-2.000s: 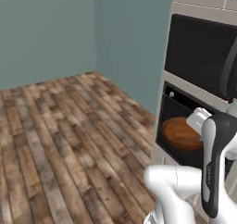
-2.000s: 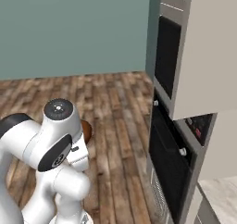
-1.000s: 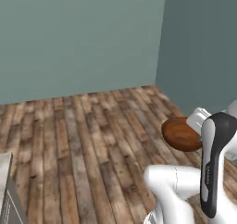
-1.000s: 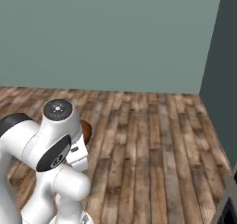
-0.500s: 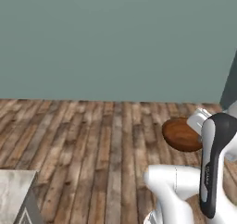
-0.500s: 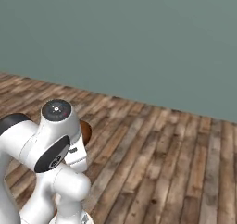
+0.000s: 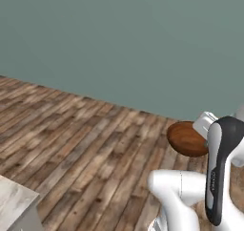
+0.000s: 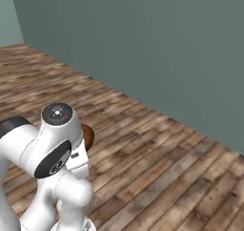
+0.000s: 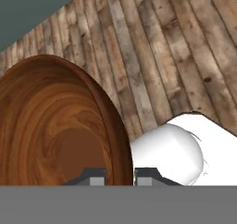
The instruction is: Take the smaller bowl and place it next to the appetizer plate on the dining counter , and place the larger bowl next to the plate with cooked food.
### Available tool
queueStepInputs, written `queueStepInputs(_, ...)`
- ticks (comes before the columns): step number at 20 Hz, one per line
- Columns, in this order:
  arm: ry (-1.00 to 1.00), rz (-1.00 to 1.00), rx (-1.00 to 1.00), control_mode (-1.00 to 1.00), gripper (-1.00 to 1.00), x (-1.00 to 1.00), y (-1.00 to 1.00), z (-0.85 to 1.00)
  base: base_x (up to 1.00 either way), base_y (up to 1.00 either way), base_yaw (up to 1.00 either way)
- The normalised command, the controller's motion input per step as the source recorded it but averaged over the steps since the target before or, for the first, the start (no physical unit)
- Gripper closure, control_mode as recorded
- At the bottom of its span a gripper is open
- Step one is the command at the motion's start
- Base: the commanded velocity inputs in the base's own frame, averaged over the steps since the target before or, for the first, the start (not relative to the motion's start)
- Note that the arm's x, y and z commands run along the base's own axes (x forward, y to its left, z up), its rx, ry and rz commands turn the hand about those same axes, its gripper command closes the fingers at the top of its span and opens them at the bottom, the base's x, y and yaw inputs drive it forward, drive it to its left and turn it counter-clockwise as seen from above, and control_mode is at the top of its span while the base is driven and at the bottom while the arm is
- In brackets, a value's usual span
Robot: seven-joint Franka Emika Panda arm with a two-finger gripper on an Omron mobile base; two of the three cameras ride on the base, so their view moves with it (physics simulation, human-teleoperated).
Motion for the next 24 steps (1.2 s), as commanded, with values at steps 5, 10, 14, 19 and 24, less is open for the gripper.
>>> queueStepInputs(5, 0.00, 0.00, 0.00, 1.00, 1.00, 0.00, 0.00, 0.00, 1.00, -0.30, 0.69)
queueStepInputs(10, 0.00, 0.00, 0.00, 1.00, 1.00, 0.00, 0.00, 0.00, 1.00, -0.37, 0.53)
queueStepInputs(14, 0.00, 0.00, 0.00, 1.00, 1.00, 0.00, 0.00, 0.00, 1.00, -0.24, 0.44)
queueStepInputs(19, 0.00, 0.00, 0.00, 1.00, 1.00, 0.00, 0.00, 0.00, 1.00, -0.10, 0.36)
queueStepInputs(24, 0.00, 0.00, 0.00, 1.00, 1.00, 0.00, 0.00, 0.00, 1.00, 0.00, 0.31)
